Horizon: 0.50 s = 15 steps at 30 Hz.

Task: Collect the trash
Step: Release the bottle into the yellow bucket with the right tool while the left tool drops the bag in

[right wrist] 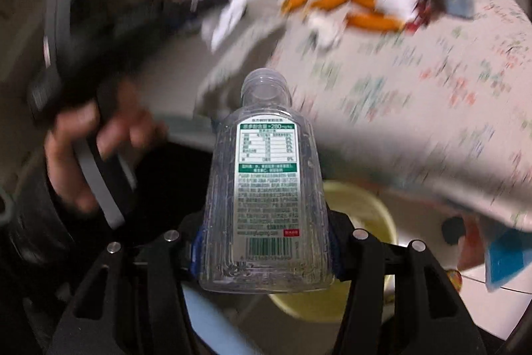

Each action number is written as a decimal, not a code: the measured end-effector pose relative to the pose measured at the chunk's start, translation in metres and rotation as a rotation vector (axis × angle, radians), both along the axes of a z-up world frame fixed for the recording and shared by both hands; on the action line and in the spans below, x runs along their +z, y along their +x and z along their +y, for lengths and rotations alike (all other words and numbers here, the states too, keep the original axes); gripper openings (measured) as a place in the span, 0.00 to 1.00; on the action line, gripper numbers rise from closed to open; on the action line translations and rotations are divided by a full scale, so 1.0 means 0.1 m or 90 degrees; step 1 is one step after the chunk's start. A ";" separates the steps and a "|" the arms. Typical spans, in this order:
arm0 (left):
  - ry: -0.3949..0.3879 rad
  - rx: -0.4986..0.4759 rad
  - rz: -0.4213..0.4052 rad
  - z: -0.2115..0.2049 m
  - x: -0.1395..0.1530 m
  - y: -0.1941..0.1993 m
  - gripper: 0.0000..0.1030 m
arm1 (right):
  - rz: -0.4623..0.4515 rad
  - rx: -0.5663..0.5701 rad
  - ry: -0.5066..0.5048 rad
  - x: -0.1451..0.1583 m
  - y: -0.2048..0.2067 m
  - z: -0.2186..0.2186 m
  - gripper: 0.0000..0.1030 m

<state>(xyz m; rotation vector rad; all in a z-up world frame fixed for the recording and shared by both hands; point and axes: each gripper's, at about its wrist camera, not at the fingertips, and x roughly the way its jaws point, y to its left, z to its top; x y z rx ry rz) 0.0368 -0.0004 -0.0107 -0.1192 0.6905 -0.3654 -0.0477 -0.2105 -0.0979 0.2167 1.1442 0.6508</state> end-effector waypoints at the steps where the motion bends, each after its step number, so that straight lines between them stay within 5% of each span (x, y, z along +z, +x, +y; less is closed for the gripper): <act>1: 0.001 -0.003 0.000 -0.01 0.00 -0.02 0.11 | 0.009 0.009 -0.017 -0.05 -0.03 0.05 0.53; 15: 0.011 -0.081 0.013 -0.15 -0.08 -0.51 0.12 | 0.126 0.067 -0.170 -0.68 -0.12 0.34 0.53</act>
